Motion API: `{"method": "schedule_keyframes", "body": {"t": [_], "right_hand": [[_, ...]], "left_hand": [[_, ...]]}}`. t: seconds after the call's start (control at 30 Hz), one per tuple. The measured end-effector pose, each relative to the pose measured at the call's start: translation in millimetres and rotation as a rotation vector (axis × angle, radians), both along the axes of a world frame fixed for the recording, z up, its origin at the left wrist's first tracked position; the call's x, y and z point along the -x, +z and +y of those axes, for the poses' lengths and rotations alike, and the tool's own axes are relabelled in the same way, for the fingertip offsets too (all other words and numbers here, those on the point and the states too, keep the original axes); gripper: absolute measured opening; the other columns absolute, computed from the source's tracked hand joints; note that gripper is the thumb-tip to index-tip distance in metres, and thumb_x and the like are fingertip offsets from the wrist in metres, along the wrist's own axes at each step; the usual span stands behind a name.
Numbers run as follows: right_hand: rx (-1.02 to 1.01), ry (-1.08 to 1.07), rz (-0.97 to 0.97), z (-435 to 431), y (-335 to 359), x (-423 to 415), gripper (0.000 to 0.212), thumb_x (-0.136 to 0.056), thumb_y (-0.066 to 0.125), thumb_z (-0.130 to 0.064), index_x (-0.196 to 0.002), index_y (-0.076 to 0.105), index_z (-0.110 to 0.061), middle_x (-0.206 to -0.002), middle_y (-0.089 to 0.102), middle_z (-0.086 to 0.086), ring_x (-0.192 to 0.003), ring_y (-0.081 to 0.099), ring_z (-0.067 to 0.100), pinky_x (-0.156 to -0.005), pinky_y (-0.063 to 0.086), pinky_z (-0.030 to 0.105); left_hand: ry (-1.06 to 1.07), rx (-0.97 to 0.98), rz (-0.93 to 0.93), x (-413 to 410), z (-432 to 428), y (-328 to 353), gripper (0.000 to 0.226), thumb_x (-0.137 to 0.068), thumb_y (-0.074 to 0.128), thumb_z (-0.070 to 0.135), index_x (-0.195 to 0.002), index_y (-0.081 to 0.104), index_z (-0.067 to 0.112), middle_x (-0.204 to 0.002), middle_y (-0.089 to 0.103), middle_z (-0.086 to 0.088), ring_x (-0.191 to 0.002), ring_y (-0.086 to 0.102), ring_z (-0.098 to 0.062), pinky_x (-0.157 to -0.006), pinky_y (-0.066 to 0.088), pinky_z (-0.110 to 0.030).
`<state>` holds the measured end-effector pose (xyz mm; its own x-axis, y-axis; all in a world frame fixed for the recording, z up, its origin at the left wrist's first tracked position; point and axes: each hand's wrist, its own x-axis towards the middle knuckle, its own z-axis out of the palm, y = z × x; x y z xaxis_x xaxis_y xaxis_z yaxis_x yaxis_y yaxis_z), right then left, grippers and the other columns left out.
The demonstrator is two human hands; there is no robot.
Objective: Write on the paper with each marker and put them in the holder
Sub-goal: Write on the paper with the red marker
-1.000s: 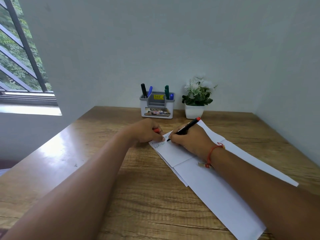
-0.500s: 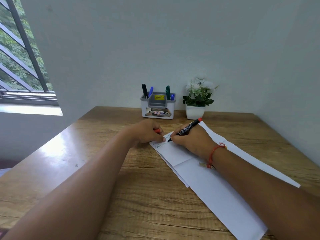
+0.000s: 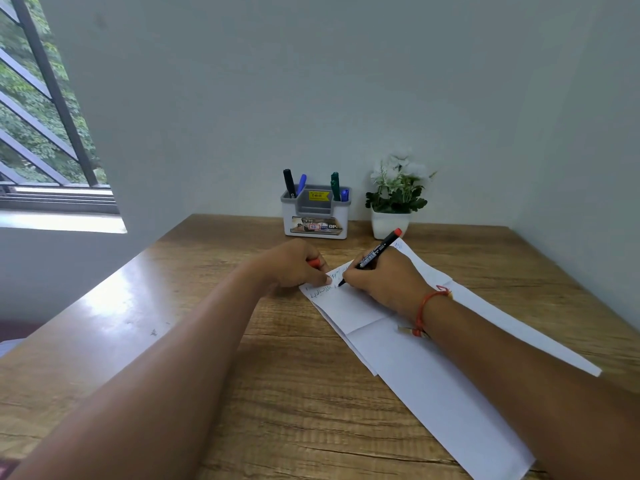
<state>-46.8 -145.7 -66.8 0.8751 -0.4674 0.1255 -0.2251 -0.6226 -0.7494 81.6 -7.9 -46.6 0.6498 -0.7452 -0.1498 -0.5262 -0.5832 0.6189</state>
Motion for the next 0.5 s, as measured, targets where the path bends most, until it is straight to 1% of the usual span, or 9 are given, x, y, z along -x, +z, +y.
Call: {"method": "schedule_keyframes", "body": {"t": [0.1, 0.17, 0.27, 0.4, 0.5], "right_hand": [[0.037, -0.002, -0.022, 0.2, -0.3, 0.9, 0.026, -0.088, 0.064, -0.031, -0.069, 0.054, -0.017, -0.062, 0.051, -0.001, -0.059, 0.047, 0.011, -0.053, 0.034, 0.024], [0.039, -0.006, -0.041, -0.3, -1.1, 0.9, 0.028, -0.089, 0.064, -0.029, -0.066, 0.052, -0.018, -0.060, 0.050, -0.003, -0.058, 0.046, 0.011, -0.053, 0.034, 0.024], [0.030, -0.015, -0.041, -1.4, -1.9, 0.0, 0.027, -0.088, 0.064, -0.029, -0.067, 0.052, -0.017, -0.062, 0.051, -0.001, -0.061, 0.047, 0.013, -0.055, 0.036, 0.027], [0.034, -0.033, -0.043, -1.0, -2.3, -0.8, 0.023, -0.087, 0.065, -0.031, -0.075, 0.061, -0.012, -0.070, 0.058, 0.006, -0.067, 0.053, 0.015, -0.058, 0.042, 0.028], [0.010, -0.015, -0.051, -0.3, -0.5, 0.5, 0.021, -0.084, 0.065, -0.029, -0.071, 0.057, -0.015, -0.069, 0.056, 0.004, -0.066, 0.051, 0.015, -0.059, 0.042, 0.031]], "left_hand": [[0.000, -0.003, -0.005, -1.3, 0.1, -0.6, 0.021, -0.087, 0.073, 0.022, -0.104, 0.072, 0.010, -0.103, 0.071, 0.000, -0.102, 0.063, -0.022, -0.095, 0.052, -0.040], [-0.007, 0.000, -0.009, -1.1, 0.3, -0.6, 0.021, -0.087, 0.073, 0.022, -0.105, 0.072, 0.010, -0.103, 0.071, 0.002, -0.102, 0.063, -0.021, -0.095, 0.052, -0.040], [-0.008, 0.000, -0.010, -0.6, 0.2, 0.0, 0.021, -0.087, 0.073, 0.022, -0.105, 0.071, 0.011, -0.102, 0.070, 0.004, -0.101, 0.063, -0.020, -0.096, 0.052, -0.040], [-0.004, -0.003, -0.007, -0.2, 0.4, 0.4, 0.021, -0.087, 0.072, 0.022, -0.105, 0.071, 0.011, -0.102, 0.070, 0.002, -0.101, 0.062, -0.020, -0.095, 0.052, -0.039], [-0.001, 0.002, -0.009, 0.6, 0.6, 0.0, 0.020, -0.087, 0.073, 0.022, -0.105, 0.072, 0.011, -0.103, 0.070, 0.002, -0.101, 0.062, -0.020, -0.094, 0.052, -0.038]]}}
